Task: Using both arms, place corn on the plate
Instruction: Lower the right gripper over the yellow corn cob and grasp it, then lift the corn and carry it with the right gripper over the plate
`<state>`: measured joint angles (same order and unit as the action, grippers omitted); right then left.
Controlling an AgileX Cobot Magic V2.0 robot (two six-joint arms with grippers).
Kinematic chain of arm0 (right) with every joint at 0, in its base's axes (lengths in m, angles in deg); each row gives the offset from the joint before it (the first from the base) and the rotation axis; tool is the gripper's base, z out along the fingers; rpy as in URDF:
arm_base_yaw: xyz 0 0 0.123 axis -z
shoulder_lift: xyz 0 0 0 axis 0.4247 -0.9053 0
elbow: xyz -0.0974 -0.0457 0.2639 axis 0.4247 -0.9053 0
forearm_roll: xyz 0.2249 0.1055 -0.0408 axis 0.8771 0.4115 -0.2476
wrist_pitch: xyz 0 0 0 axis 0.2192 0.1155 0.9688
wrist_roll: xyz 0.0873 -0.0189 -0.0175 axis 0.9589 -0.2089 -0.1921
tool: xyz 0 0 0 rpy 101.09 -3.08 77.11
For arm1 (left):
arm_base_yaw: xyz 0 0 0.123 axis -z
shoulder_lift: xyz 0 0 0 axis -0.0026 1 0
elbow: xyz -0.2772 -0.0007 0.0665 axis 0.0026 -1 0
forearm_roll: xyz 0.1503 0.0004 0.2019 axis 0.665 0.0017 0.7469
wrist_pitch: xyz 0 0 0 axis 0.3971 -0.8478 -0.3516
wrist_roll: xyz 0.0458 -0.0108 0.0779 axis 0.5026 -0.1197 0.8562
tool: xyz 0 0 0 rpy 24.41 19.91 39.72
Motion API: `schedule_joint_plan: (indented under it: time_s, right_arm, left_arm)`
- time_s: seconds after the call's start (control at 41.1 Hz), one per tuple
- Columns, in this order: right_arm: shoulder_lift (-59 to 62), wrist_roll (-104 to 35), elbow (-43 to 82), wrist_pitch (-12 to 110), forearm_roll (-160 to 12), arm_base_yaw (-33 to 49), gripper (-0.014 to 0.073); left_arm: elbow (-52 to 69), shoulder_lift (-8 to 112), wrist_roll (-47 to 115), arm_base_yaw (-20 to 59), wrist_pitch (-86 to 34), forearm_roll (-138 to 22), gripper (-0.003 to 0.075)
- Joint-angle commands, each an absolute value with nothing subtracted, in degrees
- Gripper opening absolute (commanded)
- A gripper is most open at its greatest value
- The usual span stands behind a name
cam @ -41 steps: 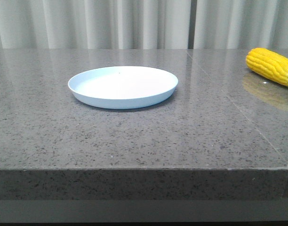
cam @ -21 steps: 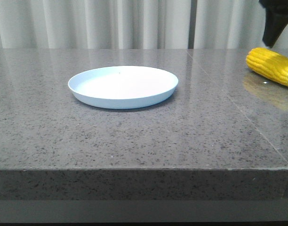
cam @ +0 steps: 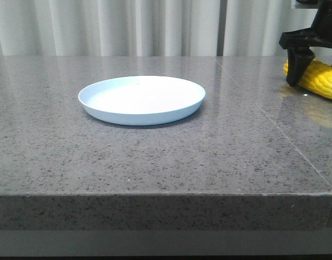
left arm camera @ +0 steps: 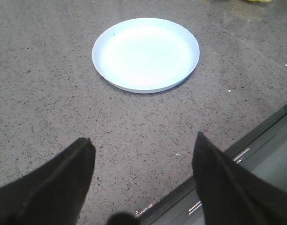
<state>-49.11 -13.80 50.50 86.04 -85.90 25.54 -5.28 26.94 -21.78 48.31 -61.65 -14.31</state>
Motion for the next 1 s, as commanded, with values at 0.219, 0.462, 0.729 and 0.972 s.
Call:
schedule_joint_plan:
  time_s: [0.219, 0.462, 0.729, 0.972]
  right_arm:
    - [-45.43, -14.3, 52.72, 86.11, -85.25, 25.67, 0.0299]
    - [-39.53, -14.3, 52.73, 87.69, -84.43, 21.13, 0.0299]
    - [-36.05, -14.3, 60.98, 98.51, -81.01, 9.34, 0.0299]
    - [-39.5, -9.23, 67.03, 102.23, -81.37, -2.47, 0.0299]
  left_arm:
    - [-3.93, 27.1, -22.43, 48.66, -57.12, -13.27, 0.0438]
    - [-3.93, 27.1, -22.43, 48.66, -57.12, -13.27, 0.0438]
    - [-3.93, 27.1, -22.43, 48.66, -57.12, -13.27, 0.0438]
    - [-3.93, 27.1, -22.43, 48.66, -57.12, -13.27, 0.0438]
